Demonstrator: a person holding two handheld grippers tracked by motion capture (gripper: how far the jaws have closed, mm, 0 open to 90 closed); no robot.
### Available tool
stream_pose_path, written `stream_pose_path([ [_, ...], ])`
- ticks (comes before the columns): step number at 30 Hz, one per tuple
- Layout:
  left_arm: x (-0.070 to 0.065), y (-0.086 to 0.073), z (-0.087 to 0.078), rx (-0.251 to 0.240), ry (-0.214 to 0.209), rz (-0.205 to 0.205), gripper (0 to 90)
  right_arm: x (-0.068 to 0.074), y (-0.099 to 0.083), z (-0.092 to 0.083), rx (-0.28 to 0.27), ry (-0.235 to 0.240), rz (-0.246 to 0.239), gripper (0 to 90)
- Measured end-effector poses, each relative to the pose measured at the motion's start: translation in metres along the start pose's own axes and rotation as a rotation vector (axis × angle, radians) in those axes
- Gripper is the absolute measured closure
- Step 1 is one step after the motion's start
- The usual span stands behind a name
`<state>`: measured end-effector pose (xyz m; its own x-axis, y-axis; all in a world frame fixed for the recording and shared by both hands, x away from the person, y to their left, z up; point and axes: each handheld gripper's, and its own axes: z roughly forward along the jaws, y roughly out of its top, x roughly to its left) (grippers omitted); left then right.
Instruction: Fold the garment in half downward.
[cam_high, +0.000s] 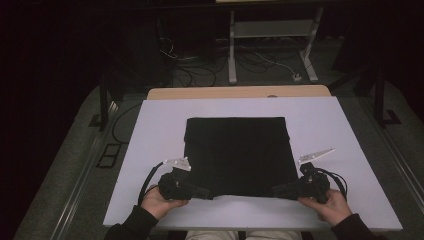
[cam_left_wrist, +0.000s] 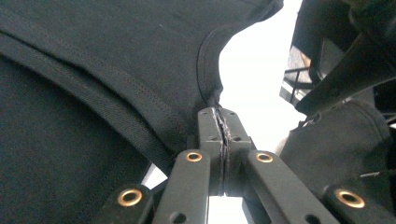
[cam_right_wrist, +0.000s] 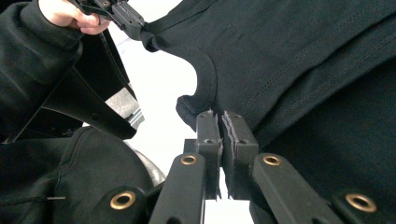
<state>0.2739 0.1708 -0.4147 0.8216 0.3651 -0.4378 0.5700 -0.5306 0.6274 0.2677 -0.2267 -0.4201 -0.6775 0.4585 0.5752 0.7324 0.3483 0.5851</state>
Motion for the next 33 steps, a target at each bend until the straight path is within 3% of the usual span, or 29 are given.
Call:
stream_pose_path([
  [17,0.001,-0.002,0.012,0.063,0.01,0.021,87.7,0.0,-0.002,0.007,0.057,-0.028,-0.003,84.1],
  [33,0.002,-0.003,0.018,0.092,0.004,0.023,86.3,0.0,-0.003,0.013,0.09,-0.051,-0.013,83.5],
])
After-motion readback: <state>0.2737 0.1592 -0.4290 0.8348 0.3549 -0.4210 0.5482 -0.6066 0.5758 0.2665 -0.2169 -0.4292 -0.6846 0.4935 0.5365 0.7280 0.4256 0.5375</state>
